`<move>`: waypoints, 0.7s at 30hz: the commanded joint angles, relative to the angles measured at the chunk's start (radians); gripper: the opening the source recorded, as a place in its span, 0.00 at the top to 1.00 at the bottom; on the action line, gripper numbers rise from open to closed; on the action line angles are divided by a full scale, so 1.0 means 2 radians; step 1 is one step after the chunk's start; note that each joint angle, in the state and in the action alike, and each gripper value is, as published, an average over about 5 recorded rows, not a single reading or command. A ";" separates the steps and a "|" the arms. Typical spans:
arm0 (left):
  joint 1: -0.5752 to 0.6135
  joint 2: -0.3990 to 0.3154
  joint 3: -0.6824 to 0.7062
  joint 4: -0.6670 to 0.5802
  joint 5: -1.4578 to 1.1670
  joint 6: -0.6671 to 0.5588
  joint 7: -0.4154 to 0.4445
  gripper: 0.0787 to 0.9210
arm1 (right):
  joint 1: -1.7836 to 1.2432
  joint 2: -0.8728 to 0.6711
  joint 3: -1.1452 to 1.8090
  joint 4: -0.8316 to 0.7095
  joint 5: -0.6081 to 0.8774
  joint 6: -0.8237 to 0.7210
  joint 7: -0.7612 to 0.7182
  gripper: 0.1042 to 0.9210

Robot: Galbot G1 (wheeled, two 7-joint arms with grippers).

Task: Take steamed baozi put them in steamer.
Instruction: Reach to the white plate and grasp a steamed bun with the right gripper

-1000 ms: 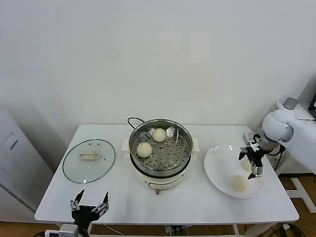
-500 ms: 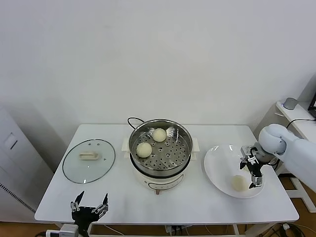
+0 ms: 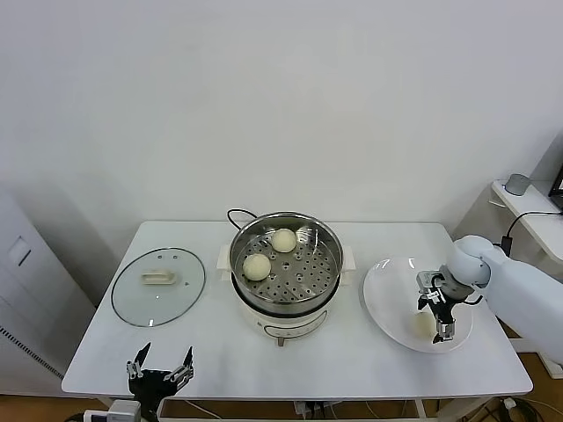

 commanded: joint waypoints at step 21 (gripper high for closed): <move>-0.004 0.000 0.001 0.006 0.002 0.001 0.000 0.12 | -0.009 0.014 0.010 -0.028 -0.014 0.002 0.004 0.14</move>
